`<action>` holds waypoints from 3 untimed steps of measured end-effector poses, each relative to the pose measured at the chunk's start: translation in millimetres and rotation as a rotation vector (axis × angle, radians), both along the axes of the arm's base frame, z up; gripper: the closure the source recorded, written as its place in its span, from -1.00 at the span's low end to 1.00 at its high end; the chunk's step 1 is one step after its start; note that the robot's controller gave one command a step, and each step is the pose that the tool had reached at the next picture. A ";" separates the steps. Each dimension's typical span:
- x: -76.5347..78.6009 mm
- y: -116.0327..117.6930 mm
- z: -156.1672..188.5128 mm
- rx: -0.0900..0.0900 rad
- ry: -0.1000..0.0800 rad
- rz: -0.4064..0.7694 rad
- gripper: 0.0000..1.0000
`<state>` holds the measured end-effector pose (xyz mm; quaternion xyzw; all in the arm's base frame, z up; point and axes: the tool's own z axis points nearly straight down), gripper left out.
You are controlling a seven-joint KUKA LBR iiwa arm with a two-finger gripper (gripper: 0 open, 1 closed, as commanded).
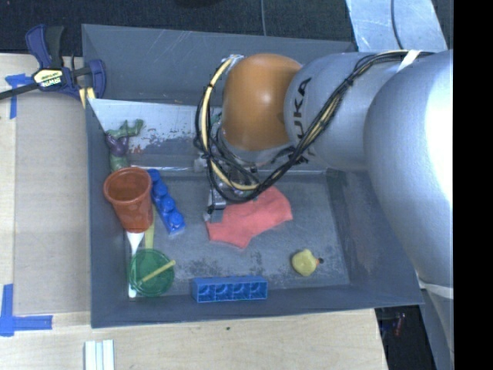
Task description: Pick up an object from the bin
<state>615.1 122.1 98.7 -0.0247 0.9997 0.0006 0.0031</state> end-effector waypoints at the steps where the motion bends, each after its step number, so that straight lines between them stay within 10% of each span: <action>1: -0.4 -10.5 -27.5 0.005 -0.007 -0.086 -1.00; 3: -38.9 -64.1 23.3 0.007 -0.007 -0.097 -1.00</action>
Offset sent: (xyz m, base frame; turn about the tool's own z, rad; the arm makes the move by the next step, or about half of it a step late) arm -0.0234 -0.0579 0.0061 0.0407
